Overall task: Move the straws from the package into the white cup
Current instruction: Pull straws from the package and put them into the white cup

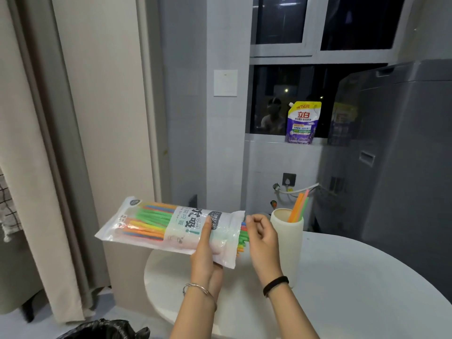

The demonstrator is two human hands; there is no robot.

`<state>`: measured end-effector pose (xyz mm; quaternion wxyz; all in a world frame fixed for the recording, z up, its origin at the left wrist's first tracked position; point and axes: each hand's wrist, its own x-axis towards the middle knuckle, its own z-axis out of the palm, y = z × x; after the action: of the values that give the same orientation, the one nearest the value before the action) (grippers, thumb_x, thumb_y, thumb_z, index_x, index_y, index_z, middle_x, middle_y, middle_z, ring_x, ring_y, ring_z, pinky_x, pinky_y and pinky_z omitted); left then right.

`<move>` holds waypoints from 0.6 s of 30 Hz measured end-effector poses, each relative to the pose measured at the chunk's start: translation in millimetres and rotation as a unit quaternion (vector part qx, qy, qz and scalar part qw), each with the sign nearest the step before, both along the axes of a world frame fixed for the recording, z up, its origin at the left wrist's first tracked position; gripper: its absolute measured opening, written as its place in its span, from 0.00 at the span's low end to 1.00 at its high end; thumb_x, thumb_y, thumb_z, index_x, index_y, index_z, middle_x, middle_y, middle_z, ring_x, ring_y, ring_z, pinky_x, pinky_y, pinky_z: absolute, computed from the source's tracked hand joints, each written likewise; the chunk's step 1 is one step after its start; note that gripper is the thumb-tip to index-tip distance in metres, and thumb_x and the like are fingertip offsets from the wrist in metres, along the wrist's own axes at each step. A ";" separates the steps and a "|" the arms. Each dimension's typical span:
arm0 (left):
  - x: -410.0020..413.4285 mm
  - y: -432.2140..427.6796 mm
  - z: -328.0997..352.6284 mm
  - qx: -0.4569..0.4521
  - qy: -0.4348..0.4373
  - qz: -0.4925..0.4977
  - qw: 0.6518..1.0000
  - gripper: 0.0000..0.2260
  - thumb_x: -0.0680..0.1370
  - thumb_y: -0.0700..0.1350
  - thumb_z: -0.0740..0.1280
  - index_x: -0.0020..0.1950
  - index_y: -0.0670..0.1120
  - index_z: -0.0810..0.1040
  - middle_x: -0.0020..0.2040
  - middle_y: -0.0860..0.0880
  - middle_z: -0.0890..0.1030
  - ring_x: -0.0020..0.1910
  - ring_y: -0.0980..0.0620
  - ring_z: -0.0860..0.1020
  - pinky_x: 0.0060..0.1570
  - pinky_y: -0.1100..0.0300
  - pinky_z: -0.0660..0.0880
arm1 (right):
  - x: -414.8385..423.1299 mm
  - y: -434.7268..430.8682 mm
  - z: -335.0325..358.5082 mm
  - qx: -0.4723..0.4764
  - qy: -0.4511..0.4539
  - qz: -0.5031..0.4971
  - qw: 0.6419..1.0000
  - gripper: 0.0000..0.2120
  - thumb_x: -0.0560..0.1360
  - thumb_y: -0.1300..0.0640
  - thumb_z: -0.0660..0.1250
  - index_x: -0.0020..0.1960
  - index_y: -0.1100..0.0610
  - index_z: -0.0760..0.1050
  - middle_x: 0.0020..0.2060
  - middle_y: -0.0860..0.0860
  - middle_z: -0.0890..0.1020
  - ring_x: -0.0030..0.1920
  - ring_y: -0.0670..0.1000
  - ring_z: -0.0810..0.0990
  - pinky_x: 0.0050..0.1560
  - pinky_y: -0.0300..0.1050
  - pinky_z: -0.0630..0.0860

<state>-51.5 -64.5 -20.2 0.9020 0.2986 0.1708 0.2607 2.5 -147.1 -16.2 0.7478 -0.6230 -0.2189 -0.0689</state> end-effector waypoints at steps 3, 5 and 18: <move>-0.9 9.7 -4.4 -0.007 -0.014 -0.012 1.000 0.13 0.77 0.53 0.67 0.57 0.48 0.79 0.44 0.47 0.86 0.36 0.49 0.84 0.34 0.56 0.79 | 6.7 -9.9 3.7 -0.009 -0.007 -0.013 1.000 0.07 0.78 0.59 0.62 0.42 0.59 0.72 0.31 0.50 0.76 0.28 0.39 0.73 0.32 0.31 0.68; -1.3 11.2 -6.6 -0.024 -0.021 -0.018 0.999 0.09 0.78 0.53 0.66 0.51 0.48 0.78 0.37 0.48 0.86 0.30 0.51 0.84 0.39 0.53 0.78 | 10.8 -16.9 6.3 0.011 0.003 -0.032 0.999 0.07 0.78 0.58 0.62 0.41 0.59 0.72 0.30 0.50 0.75 0.29 0.41 0.71 0.33 0.36 0.67; 10.3 0.7 -11.5 -0.076 -0.020 -0.029 0.997 0.07 0.80 0.48 0.64 0.49 0.45 0.76 0.32 0.45 0.85 0.27 0.48 0.83 0.31 0.57 0.81 | 9.2 -41.5 22.0 0.129 0.104 -0.087 0.982 0.07 0.74 0.58 0.68 0.45 0.62 0.75 0.30 0.53 0.74 0.22 0.41 0.69 0.23 0.31 0.66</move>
<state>-41.2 -63.8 -31.6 0.9325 0.2291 0.1630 0.2267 11.7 -188.6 5.8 0.8319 -0.5413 -0.0744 -0.0965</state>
